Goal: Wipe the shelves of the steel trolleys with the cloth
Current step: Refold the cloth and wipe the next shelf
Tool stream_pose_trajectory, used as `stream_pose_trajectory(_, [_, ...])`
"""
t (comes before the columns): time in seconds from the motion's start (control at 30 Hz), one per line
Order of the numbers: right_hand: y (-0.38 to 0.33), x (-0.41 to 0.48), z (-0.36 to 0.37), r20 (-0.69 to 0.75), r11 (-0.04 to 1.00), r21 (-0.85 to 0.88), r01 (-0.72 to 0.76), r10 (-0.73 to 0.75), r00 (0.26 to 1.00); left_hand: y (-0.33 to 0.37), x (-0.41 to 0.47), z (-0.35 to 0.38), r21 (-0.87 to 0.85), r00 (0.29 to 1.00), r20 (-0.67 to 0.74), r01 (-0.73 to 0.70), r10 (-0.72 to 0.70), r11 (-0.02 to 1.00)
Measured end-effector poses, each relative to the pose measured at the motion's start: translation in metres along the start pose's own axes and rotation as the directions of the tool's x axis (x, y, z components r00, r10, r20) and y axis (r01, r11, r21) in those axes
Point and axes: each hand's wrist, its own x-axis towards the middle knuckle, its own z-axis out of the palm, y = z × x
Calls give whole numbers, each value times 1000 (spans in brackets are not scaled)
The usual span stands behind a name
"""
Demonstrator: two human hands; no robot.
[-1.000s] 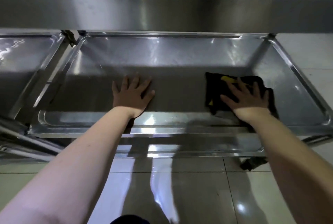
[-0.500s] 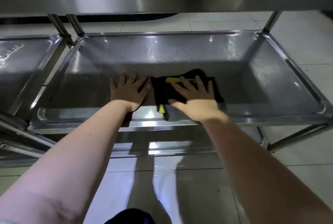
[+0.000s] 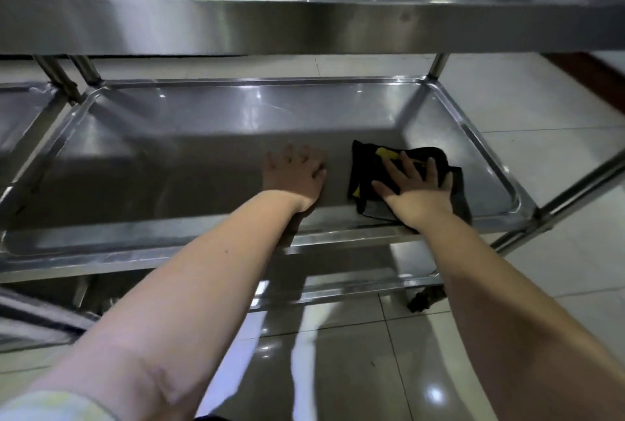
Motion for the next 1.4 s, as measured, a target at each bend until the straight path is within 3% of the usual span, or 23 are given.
stream_pose_trajectory(0.23, [-15, -3, 3, -5, 1000, 14, 2, -2, 1000, 5, 18, 24, 45, 997, -59, 52, -49, 998])
stream_pose_trajectory(0.37, [-51, -23, 19, -63, 969, 10, 248, -247, 967, 0, 20, 28, 94, 997, -60, 44, -39, 995])
stream_pose_trajectory(0.43, [-39, -13, 18, -84, 956, 28, 291, -288, 954, -1, 21, 29, 92, 997, -64, 57, -52, 994])
stream_pose_trajectory(0.63, [38, 64, -6, -70, 997, 18, 70, -69, 995, 2, 22, 32, 60, 995, -78, 63, -58, 996])
stream_pose_trajectory(0.83, [38, 75, -17, -53, 1000, 11, -10, 11, 999, 8, 24, 31, 46, 994, -72, 83, -79, 995])
stream_pose_trajectory(1.0, [-18, 16, 9, -44, 949, -12, 314, -315, 948, 8, 23, 27, 97, 995, -44, 94, -90, 991])
stream_pose_trajectory(1.07, [-15, 15, 8, -43, 938, 1, 346, -346, 937, 8, 23, 26, 98, 996, -37, 87, -84, 991])
stream_pose_trajectory(1.13, [11, 29, -1, -71, 959, 13, 282, -280, 957, 7, 22, 25, 76, 997, -30, 73, -71, 994])
stream_pose_trajectory(1.27, [95, 57, -17, -71, 1000, 23, 8, -7, 997, 8, 21, 26, 55, 997, -41, 73, -71, 996])
stream_pose_trajectory(1.4, [133, 37, -12, -14, 998, -29, 49, -49, 999, 8, 22, 27, 48, 996, -51, 70, -68, 996])
